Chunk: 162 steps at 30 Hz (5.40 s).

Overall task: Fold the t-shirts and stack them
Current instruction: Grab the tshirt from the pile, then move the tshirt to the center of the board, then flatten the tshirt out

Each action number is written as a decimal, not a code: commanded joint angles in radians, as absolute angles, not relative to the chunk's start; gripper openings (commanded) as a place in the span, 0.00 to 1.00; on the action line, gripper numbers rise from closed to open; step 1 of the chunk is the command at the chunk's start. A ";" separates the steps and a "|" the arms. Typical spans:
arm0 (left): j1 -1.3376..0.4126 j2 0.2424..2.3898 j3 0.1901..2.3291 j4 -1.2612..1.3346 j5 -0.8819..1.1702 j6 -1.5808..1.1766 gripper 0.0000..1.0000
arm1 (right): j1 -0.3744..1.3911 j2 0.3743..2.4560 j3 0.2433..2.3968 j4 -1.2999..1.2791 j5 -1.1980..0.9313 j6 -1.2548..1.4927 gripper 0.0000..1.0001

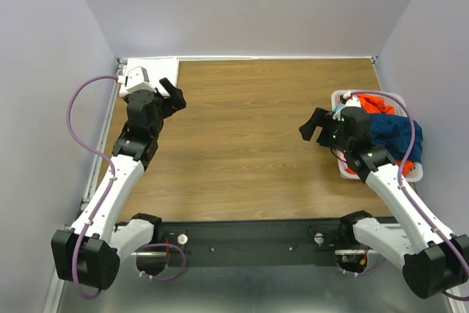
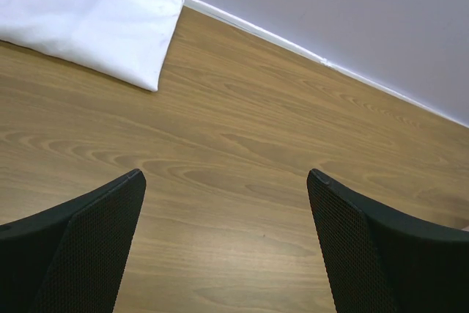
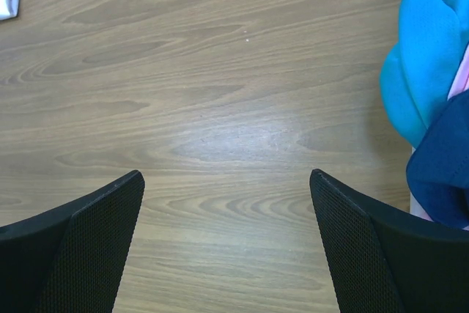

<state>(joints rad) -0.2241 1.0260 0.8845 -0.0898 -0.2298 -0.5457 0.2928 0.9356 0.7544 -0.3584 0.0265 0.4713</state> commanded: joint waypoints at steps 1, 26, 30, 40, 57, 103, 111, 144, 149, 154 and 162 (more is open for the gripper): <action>-0.229 1.025 0.871 -0.041 -0.273 -0.526 0.98 | 0.290 0.962 0.799 -0.308 0.029 0.489 1.00; -0.227 1.092 0.865 -0.026 -0.295 -0.491 0.98 | 0.005 1.216 1.031 -0.468 0.304 0.489 1.00; -0.225 1.097 0.867 -0.028 -0.285 -0.489 0.98 | -0.095 1.267 1.045 -0.486 0.253 0.472 1.00; -0.224 1.101 0.867 -0.020 -0.268 -0.488 0.98 | -0.250 1.249 1.002 -0.537 0.301 0.503 0.98; -0.224 1.078 0.857 -0.025 -0.242 -0.489 0.98 | -0.279 1.295 1.081 -0.528 0.238 0.542 0.10; -0.219 1.056 0.762 -0.150 -0.180 -0.703 0.98 | 0.310 1.604 1.443 -0.585 -0.203 0.090 1.00; -0.219 1.287 0.753 -0.089 -0.146 -0.701 0.98 | 0.325 1.392 1.056 -0.480 -0.100 0.316 1.00; -0.319 1.456 0.615 -0.003 0.009 -0.730 0.00 | 0.678 1.170 0.606 -0.497 -0.009 0.629 0.99; -0.322 1.401 0.606 -0.005 0.009 -0.727 0.00 | 0.726 1.238 0.614 -0.506 0.052 0.641 0.91; -0.322 1.327 0.594 -0.005 0.008 -0.727 0.00 | 0.744 1.350 0.632 -0.505 0.101 0.641 0.70; -0.322 1.195 0.693 -0.021 -0.046 -0.718 0.00 | 0.747 1.378 0.799 -0.531 0.331 0.634 0.01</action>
